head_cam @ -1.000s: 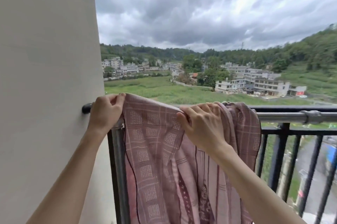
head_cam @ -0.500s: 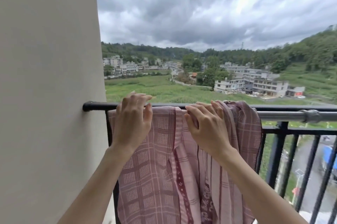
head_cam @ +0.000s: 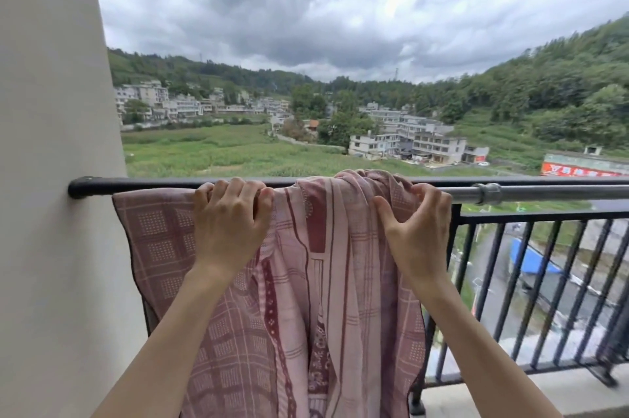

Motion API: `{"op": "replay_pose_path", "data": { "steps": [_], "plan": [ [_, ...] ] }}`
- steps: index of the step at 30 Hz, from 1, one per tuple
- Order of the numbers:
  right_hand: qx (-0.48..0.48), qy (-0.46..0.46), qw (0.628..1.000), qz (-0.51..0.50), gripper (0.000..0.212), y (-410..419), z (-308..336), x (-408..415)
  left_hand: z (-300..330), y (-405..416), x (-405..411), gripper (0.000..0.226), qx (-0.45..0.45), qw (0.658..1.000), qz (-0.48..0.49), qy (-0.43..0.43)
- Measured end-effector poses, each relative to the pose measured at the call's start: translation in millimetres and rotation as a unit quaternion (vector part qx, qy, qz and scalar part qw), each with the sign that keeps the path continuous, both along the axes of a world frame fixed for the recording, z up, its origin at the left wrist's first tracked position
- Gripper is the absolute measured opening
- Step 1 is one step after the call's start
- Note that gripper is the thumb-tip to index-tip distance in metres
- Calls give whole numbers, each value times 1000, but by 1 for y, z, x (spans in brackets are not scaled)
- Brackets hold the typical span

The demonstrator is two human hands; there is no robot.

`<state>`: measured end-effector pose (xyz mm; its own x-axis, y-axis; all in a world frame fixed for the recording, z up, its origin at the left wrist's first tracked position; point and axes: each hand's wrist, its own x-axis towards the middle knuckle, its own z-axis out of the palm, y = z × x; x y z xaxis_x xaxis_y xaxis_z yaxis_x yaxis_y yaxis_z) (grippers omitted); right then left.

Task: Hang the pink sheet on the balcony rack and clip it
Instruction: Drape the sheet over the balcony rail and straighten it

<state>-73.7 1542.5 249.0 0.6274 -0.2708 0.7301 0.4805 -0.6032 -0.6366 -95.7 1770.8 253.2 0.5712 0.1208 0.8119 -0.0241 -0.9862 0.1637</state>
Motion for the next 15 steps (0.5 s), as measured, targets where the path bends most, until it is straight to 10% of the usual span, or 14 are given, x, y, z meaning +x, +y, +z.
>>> {"op": "replay_pose_path", "data": {
  "steps": [5,15],
  "plan": [
    [87,136,985,56,34,-7,7,2,-2,1,2,47,5,1000,0,-7],
    [89,94,984,123,14,-15,9,12,-2,-3,6,46,-4,999,16,-43]
  ]
}}
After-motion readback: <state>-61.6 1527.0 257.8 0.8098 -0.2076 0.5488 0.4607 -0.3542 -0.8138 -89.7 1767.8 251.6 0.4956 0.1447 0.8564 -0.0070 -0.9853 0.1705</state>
